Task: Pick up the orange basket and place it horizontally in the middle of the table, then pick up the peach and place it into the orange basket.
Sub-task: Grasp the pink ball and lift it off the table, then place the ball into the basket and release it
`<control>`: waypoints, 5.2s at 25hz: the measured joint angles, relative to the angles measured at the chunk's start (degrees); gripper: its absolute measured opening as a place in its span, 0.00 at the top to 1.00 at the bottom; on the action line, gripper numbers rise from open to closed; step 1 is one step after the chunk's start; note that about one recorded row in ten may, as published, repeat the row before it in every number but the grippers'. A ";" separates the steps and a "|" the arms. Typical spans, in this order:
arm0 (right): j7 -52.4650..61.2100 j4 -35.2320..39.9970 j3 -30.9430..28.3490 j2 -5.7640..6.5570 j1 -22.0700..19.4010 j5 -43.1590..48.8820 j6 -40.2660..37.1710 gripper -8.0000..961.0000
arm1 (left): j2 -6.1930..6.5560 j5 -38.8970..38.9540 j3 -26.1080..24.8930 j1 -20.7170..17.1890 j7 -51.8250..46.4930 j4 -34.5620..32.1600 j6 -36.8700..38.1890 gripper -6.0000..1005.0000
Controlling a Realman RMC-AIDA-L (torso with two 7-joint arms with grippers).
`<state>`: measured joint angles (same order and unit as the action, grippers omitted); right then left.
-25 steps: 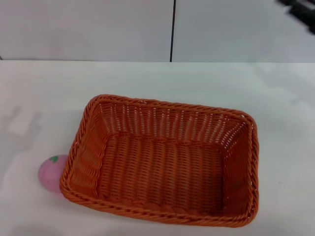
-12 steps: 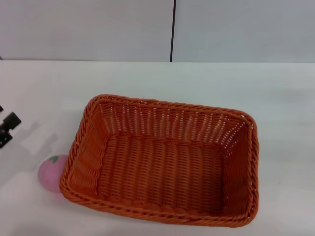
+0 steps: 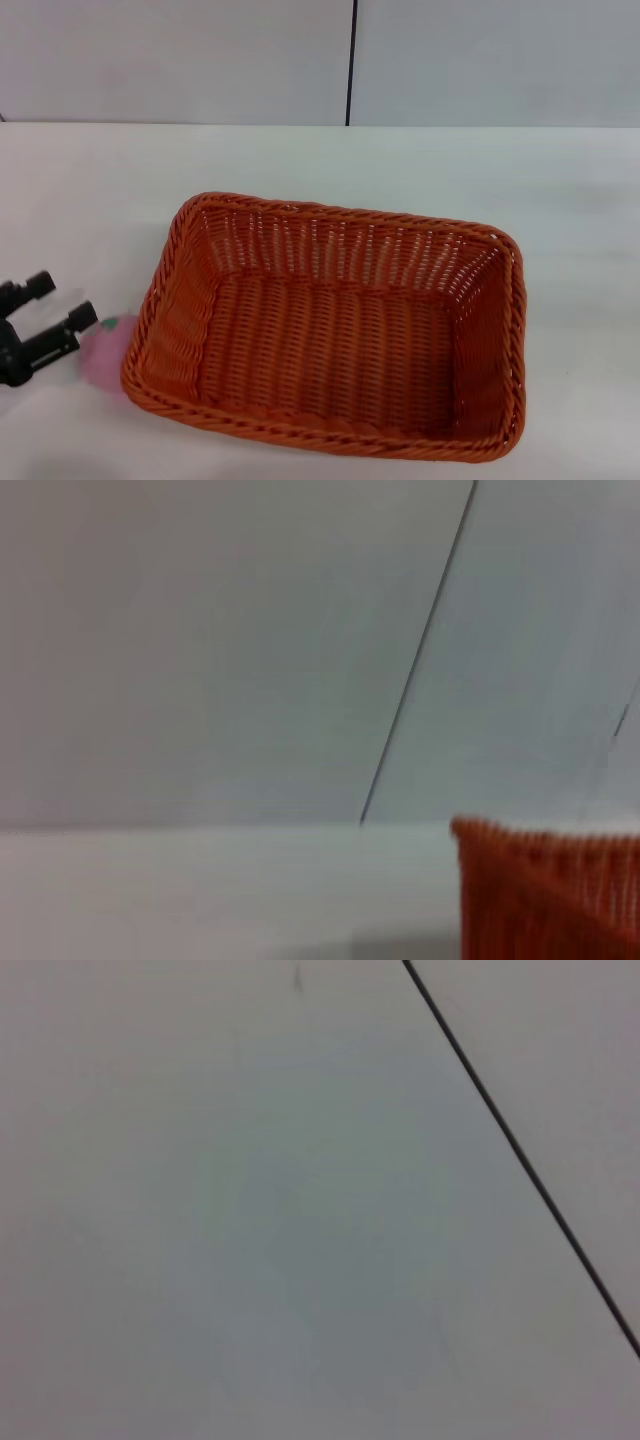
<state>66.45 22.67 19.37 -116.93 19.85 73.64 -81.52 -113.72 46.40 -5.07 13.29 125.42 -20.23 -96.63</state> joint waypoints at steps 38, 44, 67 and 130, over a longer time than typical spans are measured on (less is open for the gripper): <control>-1.23 -1.94 0.22 -0.41 0.51 0.03 0.97 0.52 | -0.89 -4.42 8.33 -0.42 -1.95 -0.50 2.63 0.24; -1.32 -2.59 0.22 -0.35 0.54 0.01 1.16 0.52 | -1.04 -4.09 8.12 -0.87 -1.48 -0.67 2.60 0.43; -1.33 -2.73 0.22 -0.28 0.54 0.00 2.34 0.52 | -1.13 -3.82 8.34 -0.60 -1.81 -1.21 2.62 0.76; -2.83 -4.39 0.59 -0.58 1.33 -0.12 2.55 0.52 | -4.37 -0.78 2.20 14.51 -7.16 8.89 -5.54 0.46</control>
<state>63.63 18.28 19.97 -117.51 21.18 73.52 -78.98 -118.09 45.62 -2.87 27.80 118.26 -11.34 -102.17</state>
